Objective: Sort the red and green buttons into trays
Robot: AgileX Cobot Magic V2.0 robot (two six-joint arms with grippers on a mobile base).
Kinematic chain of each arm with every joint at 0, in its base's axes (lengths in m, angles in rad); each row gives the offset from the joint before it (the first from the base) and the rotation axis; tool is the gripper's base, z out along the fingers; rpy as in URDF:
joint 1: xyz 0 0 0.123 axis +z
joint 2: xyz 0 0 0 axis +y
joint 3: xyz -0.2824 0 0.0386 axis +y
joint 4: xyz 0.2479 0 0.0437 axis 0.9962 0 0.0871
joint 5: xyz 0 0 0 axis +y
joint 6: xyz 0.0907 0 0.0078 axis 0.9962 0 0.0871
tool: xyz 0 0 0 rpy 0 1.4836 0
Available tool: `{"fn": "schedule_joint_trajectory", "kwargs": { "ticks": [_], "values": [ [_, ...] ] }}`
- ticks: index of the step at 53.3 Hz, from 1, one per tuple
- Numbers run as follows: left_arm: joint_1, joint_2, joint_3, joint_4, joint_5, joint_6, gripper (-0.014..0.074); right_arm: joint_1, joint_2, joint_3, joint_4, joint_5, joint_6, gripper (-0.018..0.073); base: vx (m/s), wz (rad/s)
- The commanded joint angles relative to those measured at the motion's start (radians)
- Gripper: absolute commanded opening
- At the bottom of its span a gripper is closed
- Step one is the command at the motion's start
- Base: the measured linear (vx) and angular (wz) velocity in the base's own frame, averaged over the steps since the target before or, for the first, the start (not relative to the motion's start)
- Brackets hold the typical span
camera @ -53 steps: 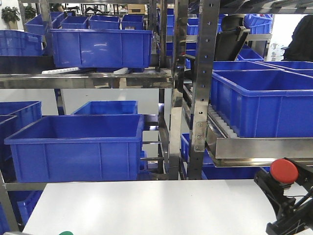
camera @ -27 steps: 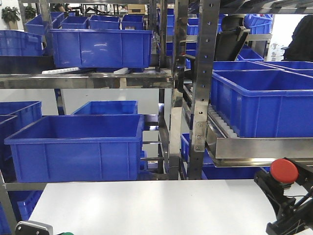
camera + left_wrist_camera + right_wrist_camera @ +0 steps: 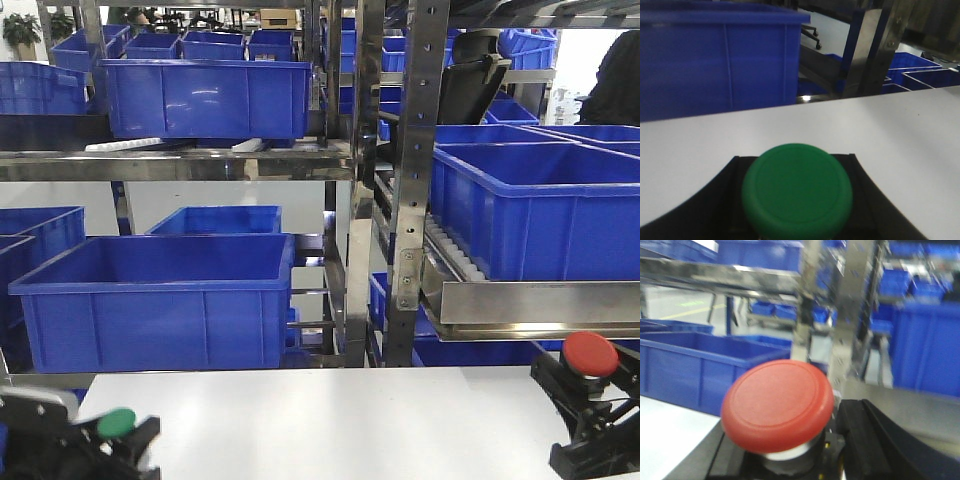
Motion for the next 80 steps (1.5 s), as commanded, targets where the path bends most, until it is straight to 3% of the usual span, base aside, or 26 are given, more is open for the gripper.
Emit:
{"fn": "schedule_joint_trajectory", "kwargs": {
  "ticks": [1, 7, 14, 17, 25, 34, 43, 52, 80],
  "values": [
    [-0.005, -0.217, -0.060, -0.004, 0.196, -0.025, -0.0003, -0.006, -0.042, -0.054, 0.015, -0.011, 0.025, -0.0011, 0.00, 0.00],
    [-0.005, -0.392, -0.155, 0.022, 0.558, -0.029, -0.0001, -0.006, -0.106, -0.091, -0.053, 0.055, 0.077, -0.0011, 0.00, 0.00],
    [-0.007, -0.543, -0.203, 0.044, 0.772, -0.026, 0.0000, -0.006, -0.204, -0.114, -0.178, 0.156, 0.228, -0.0011, 0.00, 0.00],
    [-0.007, -0.613, -0.199, 0.040, 0.825, -0.027, 0.0000, -0.005, -0.251, -0.112, -0.249, 0.184, 0.298, -0.0011, 0.00, 0.00],
    [-0.007, -0.755, -0.170, -0.010, 0.983, -0.022, 0.0000, -0.005, -0.397, -0.112, -0.552, 0.213, 0.587, -0.0011, 0.00, 0.00],
    [-0.007, -0.920, -0.120, -0.067, 1.039, 0.013, 0.0000, -0.005, -0.532, -0.112, -0.894, 0.208, 0.889, -0.0011, 0.00, 0.00],
    [-0.006, -1.032, -0.103, -0.075, 1.040, 0.017, 0.0000, -0.006, -0.592, -0.112, -1.089, 0.203, 1.010, -0.0011, 0.00, 0.00],
    [-0.006, -1.073, -0.103, -0.073, 1.039, 0.017, 0.0000, -0.006, -0.606, -0.112, -1.177, 0.197, 1.009, -0.0011, 0.00, 0.00],
    [-0.006, -1.072, -0.103, -0.073, 1.036, 0.017, 0.0000, -0.006, -0.606, -0.112, -1.176, 0.197, 1.009, -0.0011, 0.00, 0.00]
  ]
}}
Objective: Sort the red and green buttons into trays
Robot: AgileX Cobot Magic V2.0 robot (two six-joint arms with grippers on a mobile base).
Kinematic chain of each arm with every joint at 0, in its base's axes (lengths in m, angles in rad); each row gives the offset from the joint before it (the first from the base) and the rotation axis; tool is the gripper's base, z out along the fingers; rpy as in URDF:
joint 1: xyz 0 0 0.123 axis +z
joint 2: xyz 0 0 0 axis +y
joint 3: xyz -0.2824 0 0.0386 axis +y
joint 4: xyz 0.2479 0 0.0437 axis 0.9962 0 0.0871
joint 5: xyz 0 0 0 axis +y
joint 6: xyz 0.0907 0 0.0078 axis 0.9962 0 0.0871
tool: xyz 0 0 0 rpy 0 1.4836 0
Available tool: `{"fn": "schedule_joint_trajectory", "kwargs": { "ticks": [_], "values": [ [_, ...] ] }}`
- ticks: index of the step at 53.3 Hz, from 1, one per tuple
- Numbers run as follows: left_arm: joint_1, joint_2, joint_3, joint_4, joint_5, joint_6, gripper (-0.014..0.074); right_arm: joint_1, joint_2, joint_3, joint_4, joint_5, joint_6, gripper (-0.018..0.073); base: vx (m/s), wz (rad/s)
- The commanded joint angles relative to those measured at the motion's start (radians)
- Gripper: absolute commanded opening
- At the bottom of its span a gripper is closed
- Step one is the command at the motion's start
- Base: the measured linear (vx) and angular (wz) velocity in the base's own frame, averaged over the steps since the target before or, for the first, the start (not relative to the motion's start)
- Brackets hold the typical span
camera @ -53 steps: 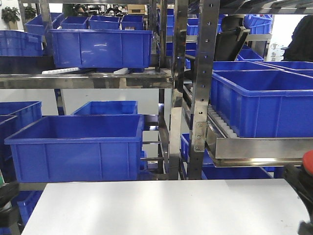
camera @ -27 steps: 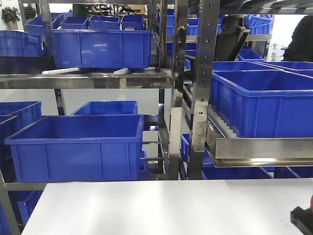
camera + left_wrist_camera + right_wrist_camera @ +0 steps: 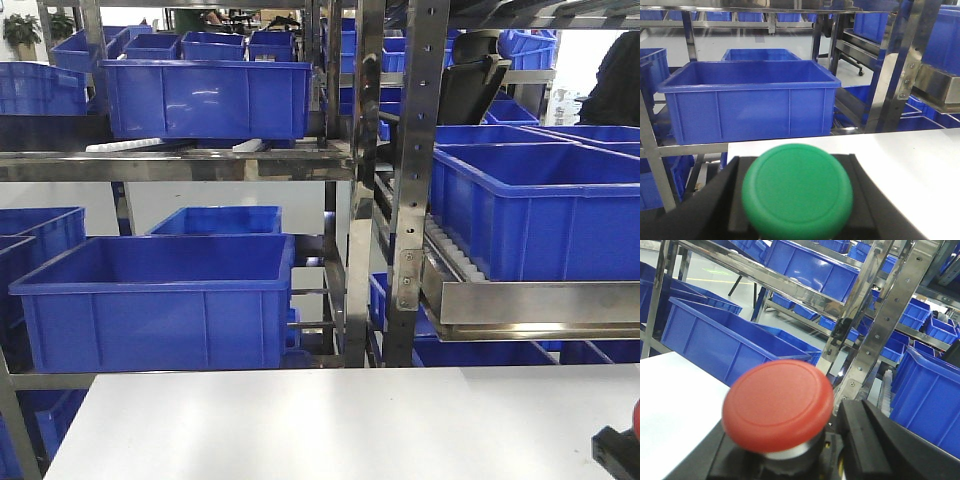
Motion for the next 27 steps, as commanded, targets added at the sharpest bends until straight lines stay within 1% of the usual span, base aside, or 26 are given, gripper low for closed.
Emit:
{"fn": "schedule_joint_trajectory", "kwargs": {
  "ticks": [1, 15, 27],
  "values": [
    [-0.006, 0.003, -0.027, -0.004, -0.086, 0.000, 0.0000, -0.005, 0.002, -0.038, 0.001, 0.026, -0.001, -0.0011, 0.00, 0.00],
    [-0.006, 0.003, -0.027, -0.004, -0.086, 0.000, 0.0000, -0.005, 0.002, -0.038, 0.001, 0.026, -0.001, -0.0011, 0.00, 0.03],
    [-0.006, 0.003, -0.027, -0.004, -0.086, 0.000, 0.0000, -0.005, 0.002, -0.038, 0.001, 0.026, -0.001, -0.0011, -0.01, 0.29]
  ]
}}
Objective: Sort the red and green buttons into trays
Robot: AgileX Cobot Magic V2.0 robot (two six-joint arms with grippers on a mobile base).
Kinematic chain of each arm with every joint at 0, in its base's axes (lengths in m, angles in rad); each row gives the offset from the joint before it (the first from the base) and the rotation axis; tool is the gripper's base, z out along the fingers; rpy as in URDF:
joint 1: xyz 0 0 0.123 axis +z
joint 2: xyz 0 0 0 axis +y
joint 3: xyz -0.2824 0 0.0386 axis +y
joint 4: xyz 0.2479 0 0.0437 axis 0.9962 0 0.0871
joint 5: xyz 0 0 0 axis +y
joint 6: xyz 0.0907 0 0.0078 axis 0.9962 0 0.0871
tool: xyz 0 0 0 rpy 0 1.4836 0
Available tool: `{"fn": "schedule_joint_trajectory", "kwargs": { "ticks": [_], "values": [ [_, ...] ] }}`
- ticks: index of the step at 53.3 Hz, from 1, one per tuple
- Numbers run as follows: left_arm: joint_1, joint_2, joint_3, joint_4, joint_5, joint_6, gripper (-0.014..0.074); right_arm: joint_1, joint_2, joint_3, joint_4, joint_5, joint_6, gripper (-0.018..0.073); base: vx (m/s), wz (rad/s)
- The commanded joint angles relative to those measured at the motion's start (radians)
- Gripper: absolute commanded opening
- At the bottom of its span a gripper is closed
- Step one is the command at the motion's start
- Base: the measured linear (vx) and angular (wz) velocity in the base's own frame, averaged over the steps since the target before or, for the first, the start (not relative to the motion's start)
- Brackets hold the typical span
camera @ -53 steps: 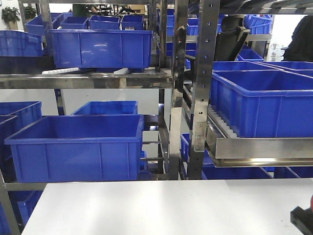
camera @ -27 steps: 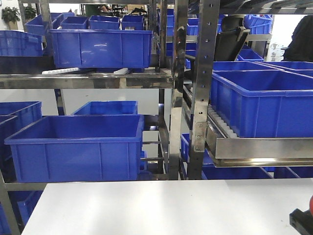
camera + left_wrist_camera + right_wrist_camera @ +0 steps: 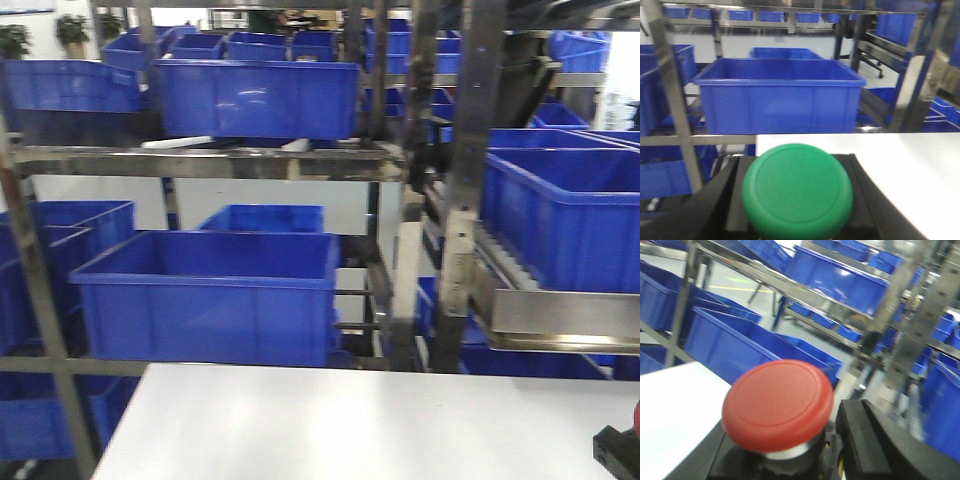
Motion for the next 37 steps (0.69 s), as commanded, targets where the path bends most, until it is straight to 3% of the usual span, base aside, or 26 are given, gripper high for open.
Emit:
{"fn": "schedule_joint_trajectory", "kwargs": {
  "ticks": [1, 37],
  "values": [
    [-0.006, 0.003, -0.027, -0.002, -0.086, 0.000, 0.0000, -0.005, 0.002, -0.038, 0.001, 0.026, -0.001, -0.0011, -0.01, 0.47],
    [-0.006, 0.003, -0.027, -0.002, -0.086, 0.000, 0.0000, -0.005, 0.002, -0.038, 0.001, 0.026, -0.001, -0.0011, -0.07, 0.66]
  ]
}}
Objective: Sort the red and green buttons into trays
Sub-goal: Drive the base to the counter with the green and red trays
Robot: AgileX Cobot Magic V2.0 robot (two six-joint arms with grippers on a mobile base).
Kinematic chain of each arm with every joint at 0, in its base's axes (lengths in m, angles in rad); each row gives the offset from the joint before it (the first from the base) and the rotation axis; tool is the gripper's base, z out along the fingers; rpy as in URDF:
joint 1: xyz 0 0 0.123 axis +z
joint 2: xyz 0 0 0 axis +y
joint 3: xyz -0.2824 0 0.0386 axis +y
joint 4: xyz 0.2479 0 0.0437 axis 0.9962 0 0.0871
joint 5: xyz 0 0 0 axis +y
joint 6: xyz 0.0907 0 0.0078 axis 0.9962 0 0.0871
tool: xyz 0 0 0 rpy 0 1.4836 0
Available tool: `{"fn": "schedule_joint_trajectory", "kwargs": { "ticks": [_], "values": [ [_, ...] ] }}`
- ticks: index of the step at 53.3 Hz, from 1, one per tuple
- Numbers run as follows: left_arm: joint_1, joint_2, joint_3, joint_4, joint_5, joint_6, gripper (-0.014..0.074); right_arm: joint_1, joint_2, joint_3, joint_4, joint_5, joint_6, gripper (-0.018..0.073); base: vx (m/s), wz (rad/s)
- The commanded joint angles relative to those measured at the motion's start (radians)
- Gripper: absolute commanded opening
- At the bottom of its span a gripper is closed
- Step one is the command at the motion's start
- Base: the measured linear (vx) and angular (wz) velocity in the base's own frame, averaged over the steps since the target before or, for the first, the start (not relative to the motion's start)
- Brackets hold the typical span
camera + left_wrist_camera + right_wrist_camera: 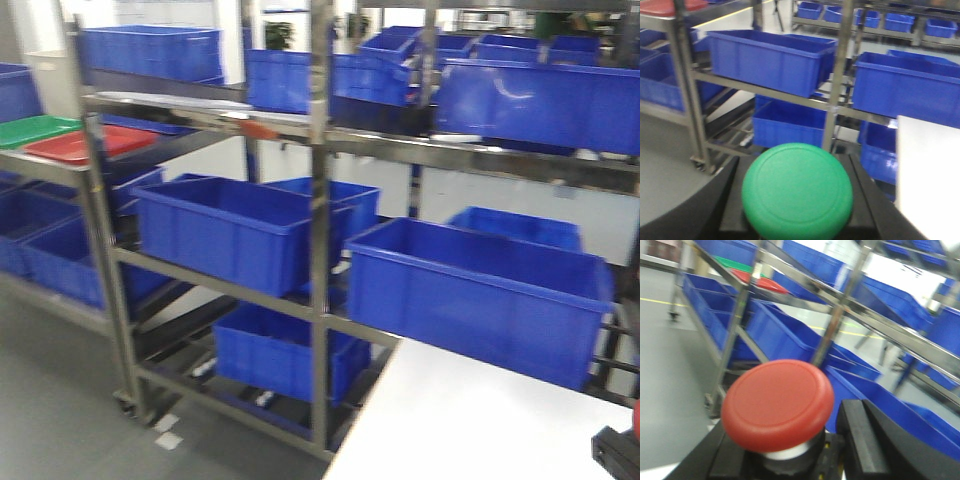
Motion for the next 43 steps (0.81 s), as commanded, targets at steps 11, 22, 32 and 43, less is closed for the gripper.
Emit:
{"fn": "schedule_joint_trajectory", "kwargs": {
  "ticks": [11, 22, 32, 43],
  "values": [
    [-0.006, 0.003, -0.027, -0.002, -0.086, -0.001, 0.0000, -0.005, 0.002, -0.038, 0.001, 0.026, -0.001, -0.0011, -0.11, 0.58],
    [-0.006, 0.003, -0.027, -0.002, -0.086, -0.001, 0.0000, -0.005, 0.002, -0.038, 0.001, 0.026, -0.001, -0.0011, -0.11, 0.57],
    [-0.006, 0.003, -0.027, -0.002, -0.086, -0.001, 0.0000, -0.005, 0.002, -0.038, 0.001, 0.026, -0.001, -0.0011, -0.10, 0.55],
    [-0.006, 0.003, -0.027, -0.002, -0.086, -0.001, 0.0000, -0.005, 0.002, -0.038, 0.001, 0.026, -0.001, -0.0011, -0.07, 0.56]
  ]
}}
